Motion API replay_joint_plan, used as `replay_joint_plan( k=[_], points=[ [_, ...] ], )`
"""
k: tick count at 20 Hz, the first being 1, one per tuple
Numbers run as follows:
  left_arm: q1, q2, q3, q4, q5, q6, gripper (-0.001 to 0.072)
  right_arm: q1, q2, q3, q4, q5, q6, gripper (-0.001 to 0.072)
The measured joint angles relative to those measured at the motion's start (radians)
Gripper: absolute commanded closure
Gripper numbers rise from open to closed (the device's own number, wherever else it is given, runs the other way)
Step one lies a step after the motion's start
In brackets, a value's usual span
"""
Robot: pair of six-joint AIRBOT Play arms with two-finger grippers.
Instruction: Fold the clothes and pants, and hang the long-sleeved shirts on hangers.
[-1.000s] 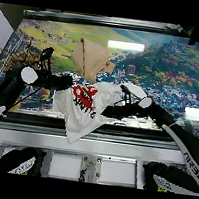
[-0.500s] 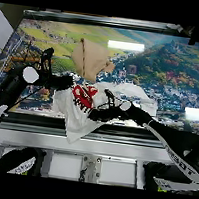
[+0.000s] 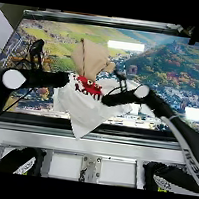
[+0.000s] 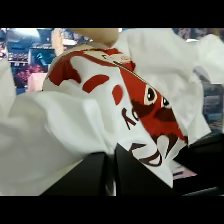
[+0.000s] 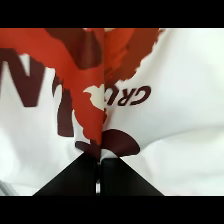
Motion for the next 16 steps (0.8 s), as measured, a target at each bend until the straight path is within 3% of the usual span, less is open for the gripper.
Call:
replay_joint_plan(
  k=[5, 9, 13, 16],
  points=[
    [-0.126, 0.208, 0.000, -0.087, 0.042, -0.034, 0.0687, -0.125, 0.282, 0.227, -0.360, 0.256, 0.111, 0.0692],
    [-0.250, 0.264, -0.048, -0.108, 0.043, -0.111, 0.0687, -0.150, 0.424, 0.318, -0.540, 0.438, 0.222, 0.0692],
    [-0.387, 0.181, -0.165, -0.115, 0.023, -0.182, 0.0687, -0.156, 0.408, 0.328, -0.611, 0.607, 0.288, 0.0691],
    [-0.424, 0.047, -0.209, -0.116, 0.042, -0.195, 0.0687, -0.158, 0.300, 0.299, -0.633, 0.658, 0.303, 0.0691]
  ],
)
